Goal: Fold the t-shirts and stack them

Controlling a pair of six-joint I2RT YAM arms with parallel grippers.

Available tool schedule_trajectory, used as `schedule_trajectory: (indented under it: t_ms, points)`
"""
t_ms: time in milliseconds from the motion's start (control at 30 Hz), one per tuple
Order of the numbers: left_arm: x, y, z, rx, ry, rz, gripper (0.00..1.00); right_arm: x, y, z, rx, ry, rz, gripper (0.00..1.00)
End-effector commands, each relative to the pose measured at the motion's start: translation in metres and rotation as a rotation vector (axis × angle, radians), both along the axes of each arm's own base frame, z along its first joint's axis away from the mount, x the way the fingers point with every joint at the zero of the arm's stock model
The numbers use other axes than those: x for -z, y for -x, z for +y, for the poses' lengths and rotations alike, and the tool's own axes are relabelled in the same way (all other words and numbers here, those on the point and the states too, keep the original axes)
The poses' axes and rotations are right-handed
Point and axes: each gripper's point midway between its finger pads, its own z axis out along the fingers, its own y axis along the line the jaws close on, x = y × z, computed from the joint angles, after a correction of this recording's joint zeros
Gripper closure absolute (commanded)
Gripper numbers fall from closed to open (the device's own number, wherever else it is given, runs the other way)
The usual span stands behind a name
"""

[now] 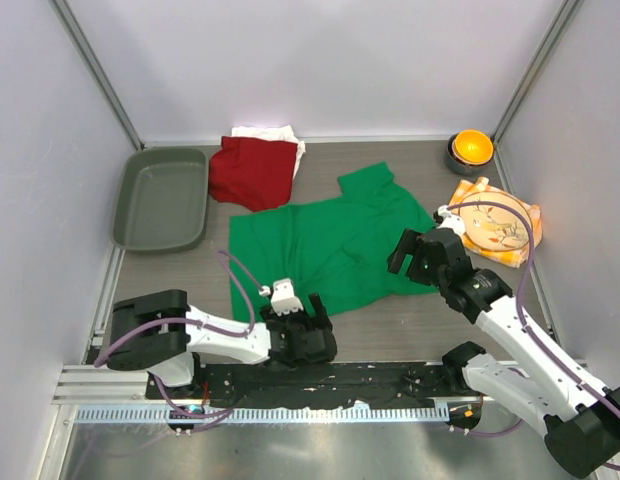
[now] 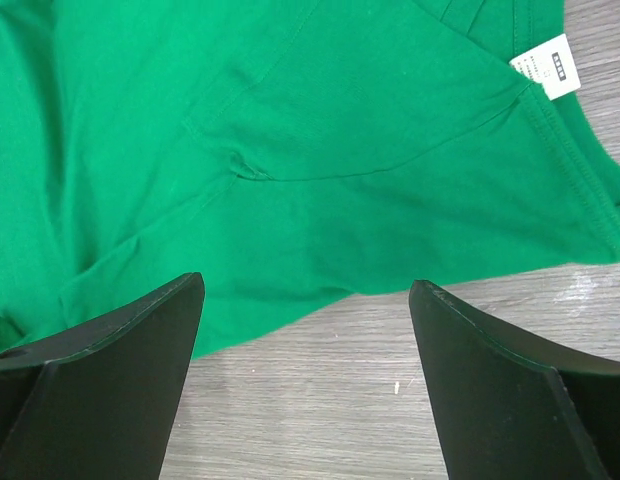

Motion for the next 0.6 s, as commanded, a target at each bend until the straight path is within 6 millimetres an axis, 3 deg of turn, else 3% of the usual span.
schedule_trajectory:
  t_ms: [0,133,267,333,400,467,567]
  points:
    - [0.054,0.081,0.069,-0.029,-0.239,0.311,0.00,-0.018,-0.002,0.001,-0.024,0.011,-0.030,0.10]
    - [0.026,0.092,0.069,-0.019,-0.237,0.263,0.00,-0.006,-0.001,0.005,-0.048,0.021,0.003,0.10]
    - [-0.001,0.088,0.074,-0.036,-0.226,0.225,0.00,0.013,-0.003,0.020,-0.111,-0.007,0.040,0.10]
    - [-0.027,0.078,0.073,-0.038,-0.210,0.164,0.00,0.020,-0.007,0.026,-0.124,-0.015,0.049,0.10]
    - [-0.056,0.066,0.076,-0.031,-0.216,0.079,0.00,0.017,-0.016,0.032,-0.137,-0.031,0.012,0.09]
    - [-0.087,0.057,0.067,-0.038,-0.177,0.044,0.00,0.004,-0.031,0.035,-0.117,-0.045,-0.055,0.08]
    - [-0.136,0.039,0.074,-0.043,-0.170,-0.044,0.00,0.001,-0.051,0.046,-0.127,-0.052,-0.083,0.07]
